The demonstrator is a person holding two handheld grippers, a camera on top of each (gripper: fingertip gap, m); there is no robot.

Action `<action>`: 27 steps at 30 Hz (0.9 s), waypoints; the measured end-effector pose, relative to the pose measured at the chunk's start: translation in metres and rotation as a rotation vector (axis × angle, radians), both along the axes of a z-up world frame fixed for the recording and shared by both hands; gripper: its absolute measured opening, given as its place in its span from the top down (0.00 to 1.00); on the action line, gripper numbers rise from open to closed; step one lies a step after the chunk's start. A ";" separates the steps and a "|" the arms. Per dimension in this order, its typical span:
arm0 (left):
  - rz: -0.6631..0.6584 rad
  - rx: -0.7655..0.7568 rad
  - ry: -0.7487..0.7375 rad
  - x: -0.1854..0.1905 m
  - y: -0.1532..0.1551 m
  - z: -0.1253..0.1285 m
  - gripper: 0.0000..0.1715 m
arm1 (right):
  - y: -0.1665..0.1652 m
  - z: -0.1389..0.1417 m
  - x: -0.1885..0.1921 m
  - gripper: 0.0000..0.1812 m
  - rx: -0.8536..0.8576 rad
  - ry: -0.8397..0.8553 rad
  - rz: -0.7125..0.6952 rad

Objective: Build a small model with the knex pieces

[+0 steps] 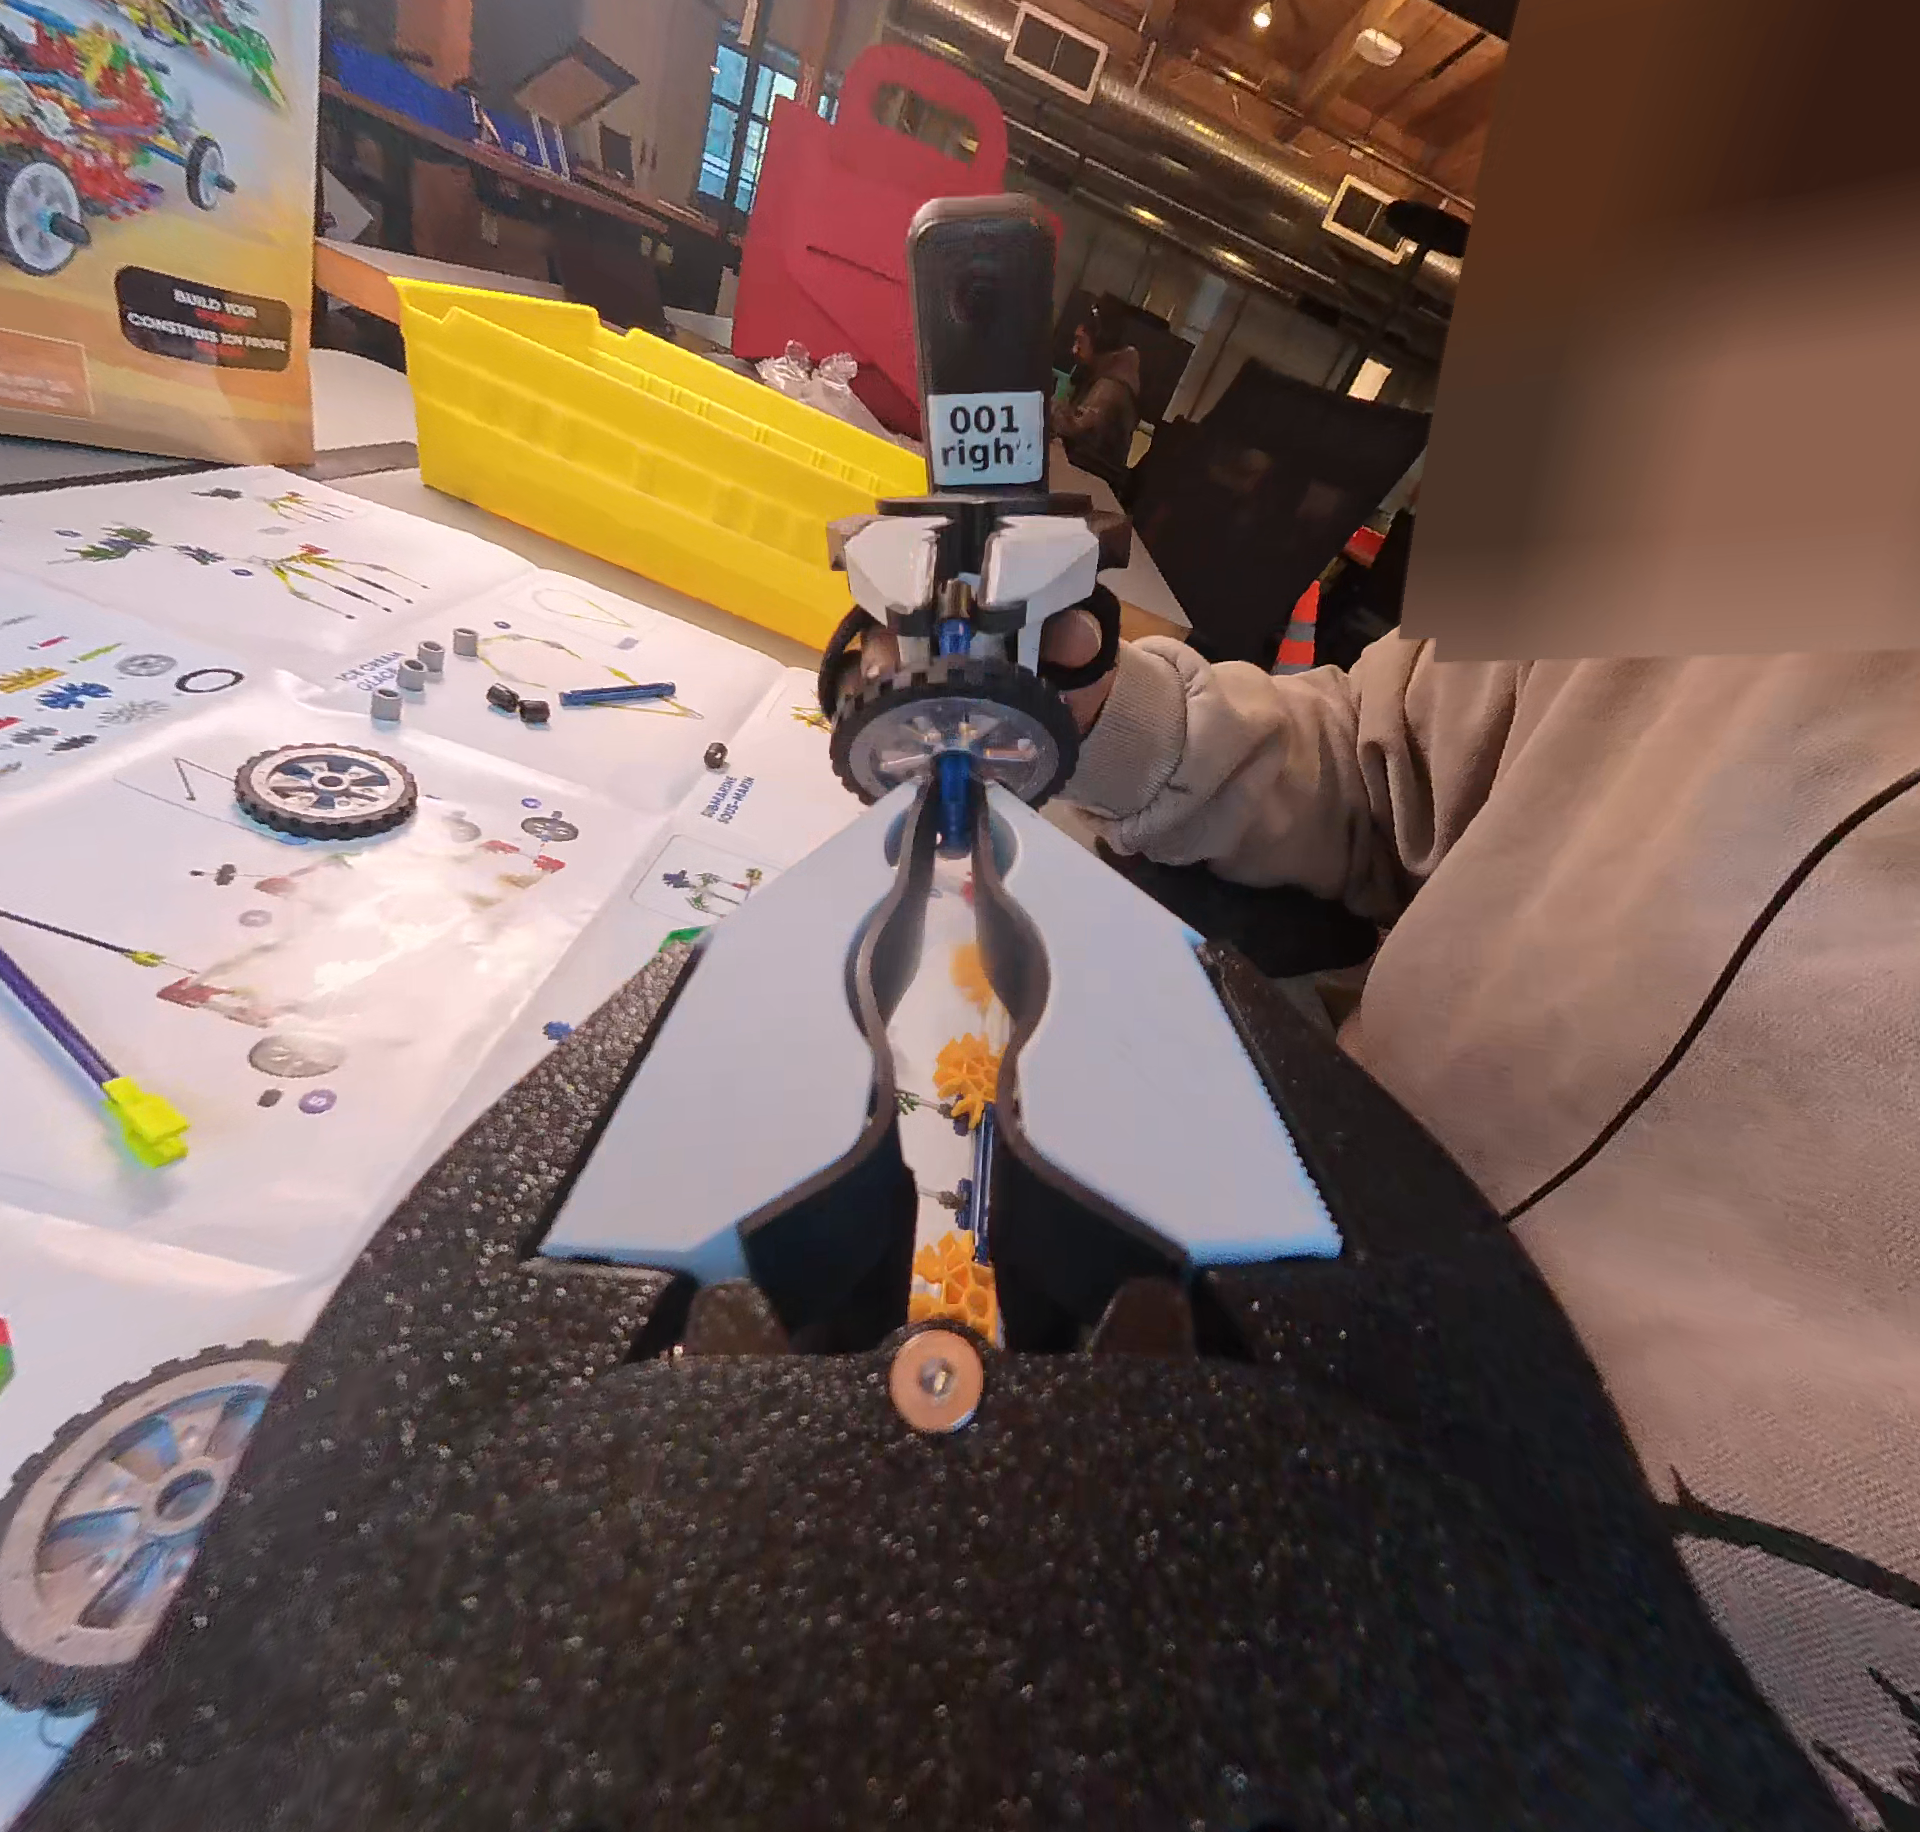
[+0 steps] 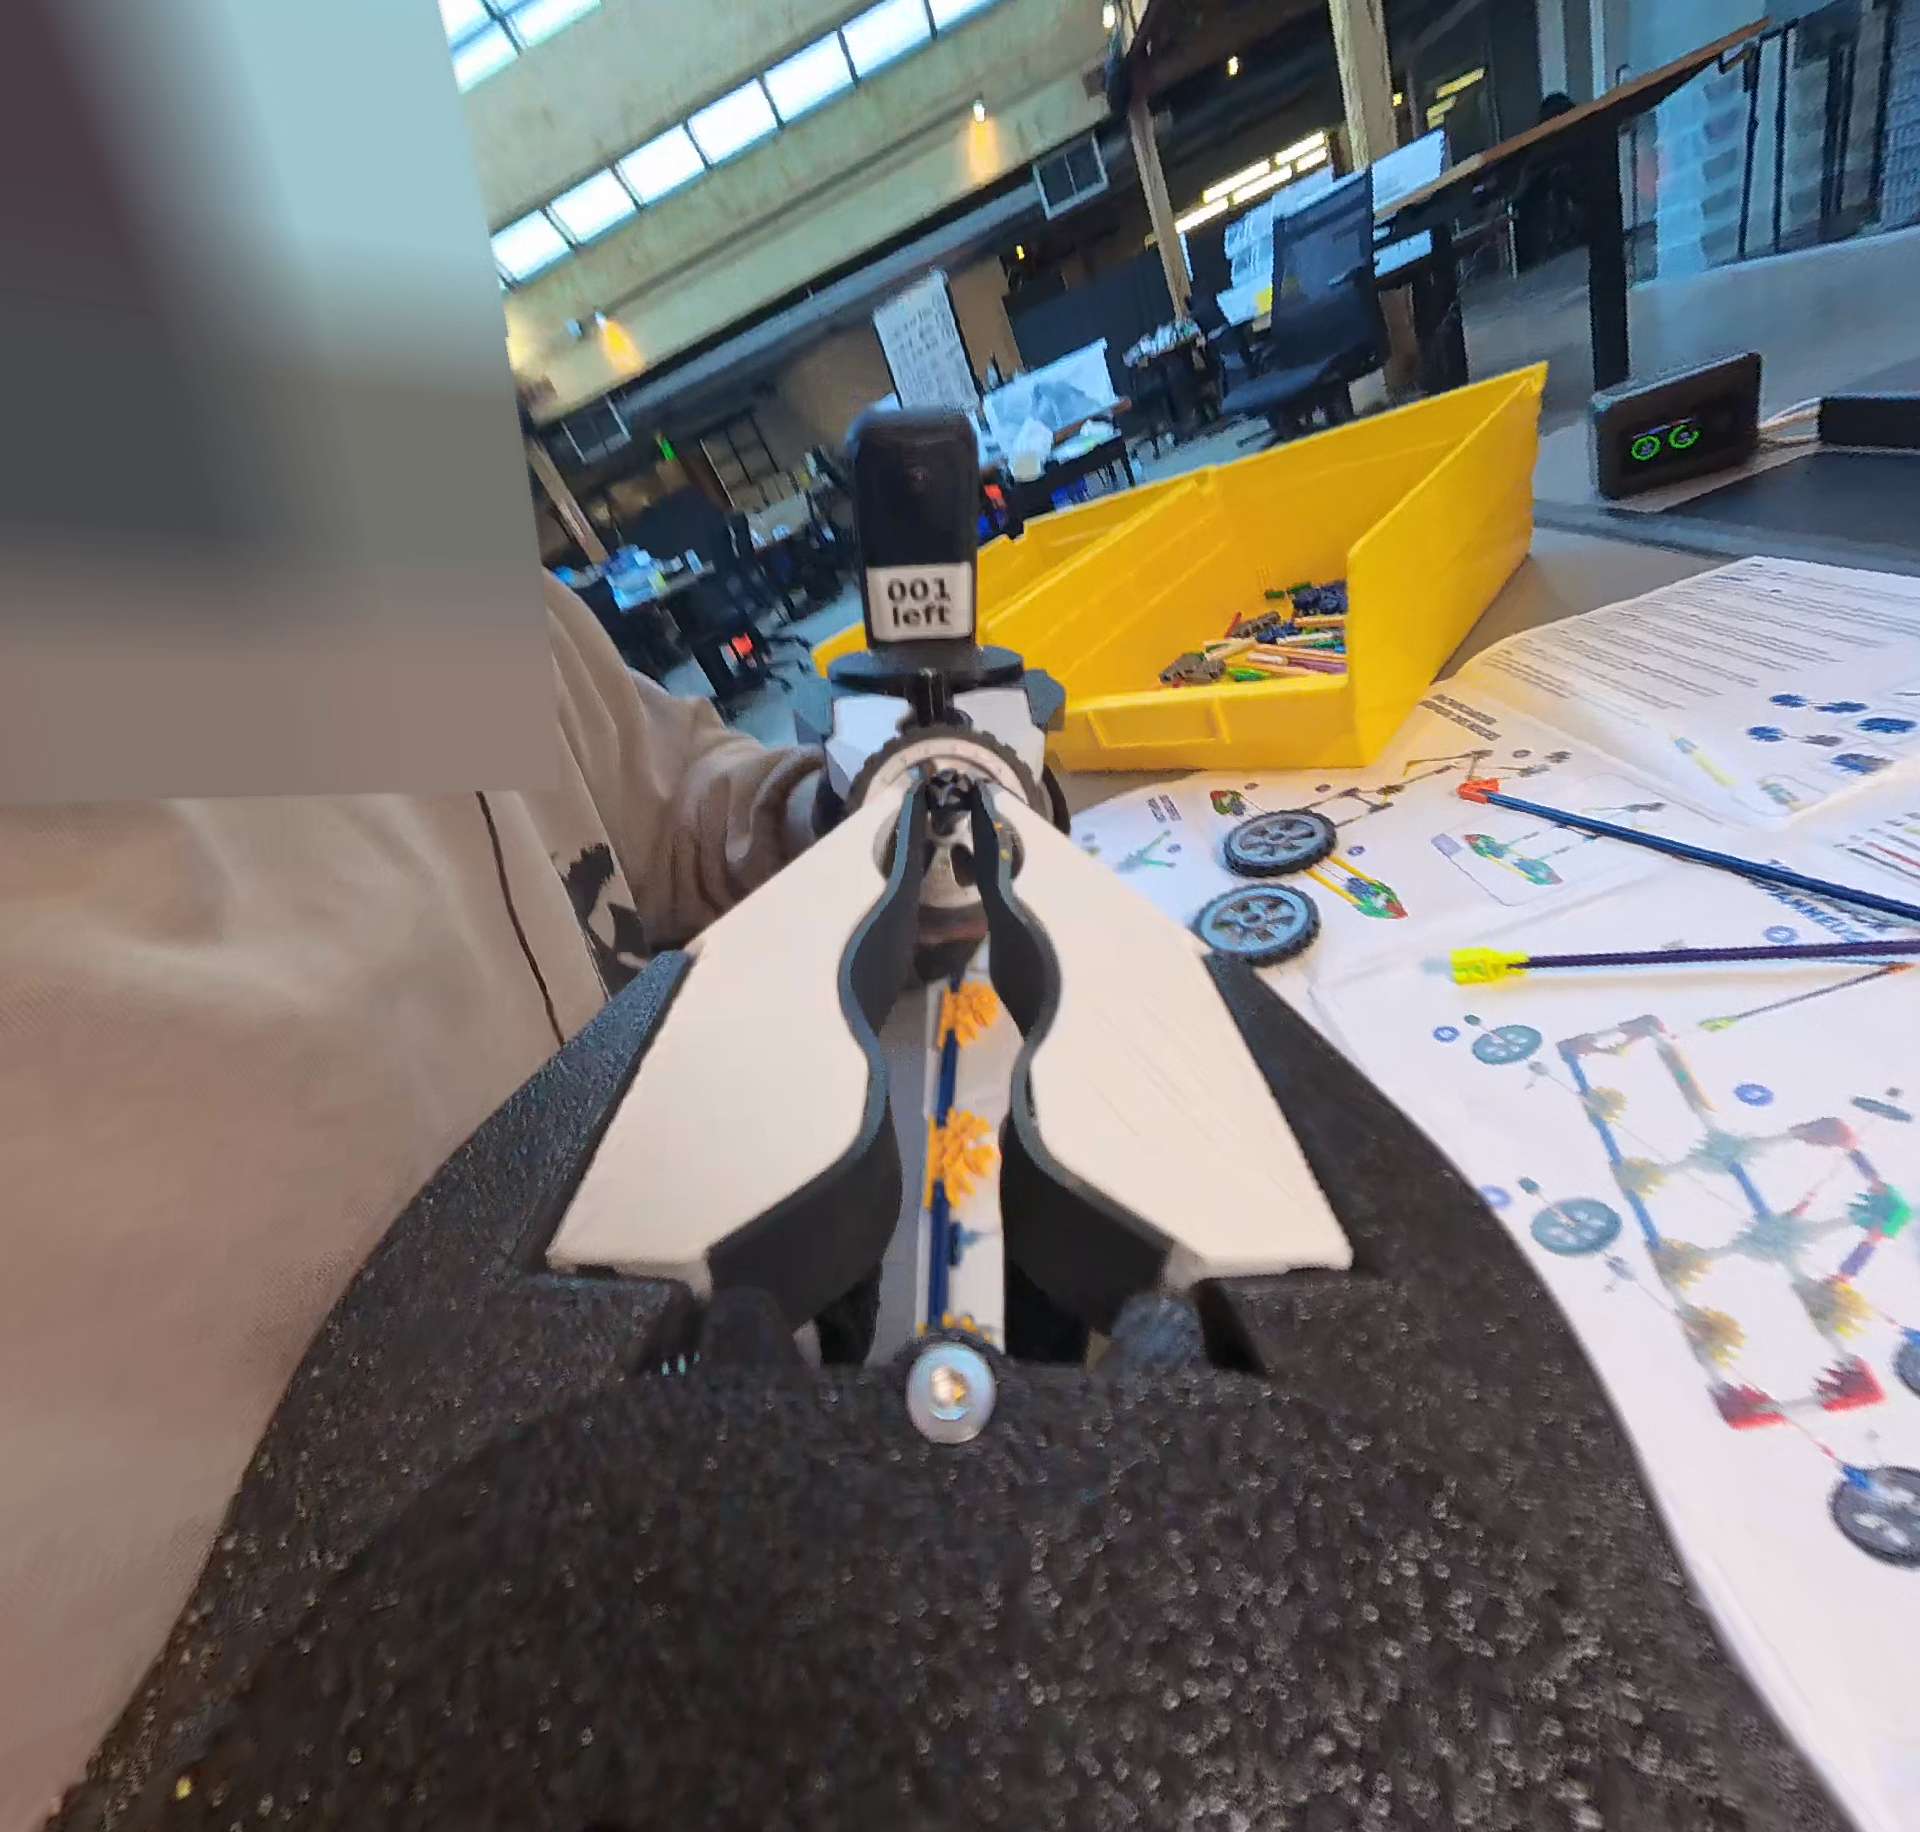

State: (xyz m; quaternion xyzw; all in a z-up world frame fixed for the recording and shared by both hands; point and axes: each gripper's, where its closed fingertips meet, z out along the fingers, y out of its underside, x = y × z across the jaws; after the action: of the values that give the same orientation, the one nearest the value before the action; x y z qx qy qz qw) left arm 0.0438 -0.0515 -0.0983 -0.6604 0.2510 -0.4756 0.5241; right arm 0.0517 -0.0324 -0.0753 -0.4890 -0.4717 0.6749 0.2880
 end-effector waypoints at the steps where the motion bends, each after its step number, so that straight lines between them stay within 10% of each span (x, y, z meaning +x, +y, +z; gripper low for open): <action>1: 0.000 0.006 0.009 -0.001 0.000 0.000 0.99 | 0.000 -0.004 0.002 0.97 0.047 -0.031 -0.002; 27: -0.058 0.001 0.234 0.001 -0.008 -0.022 0.99 | -0.016 -0.049 0.009 0.97 0.234 -0.177 0.101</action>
State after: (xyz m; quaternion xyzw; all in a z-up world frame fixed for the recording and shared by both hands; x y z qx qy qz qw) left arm 0.0446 -0.0594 -0.1208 -0.7037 0.3297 -0.4102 0.4773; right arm 0.0606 -0.0481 -0.1245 -0.4854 -0.5948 0.5830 0.2660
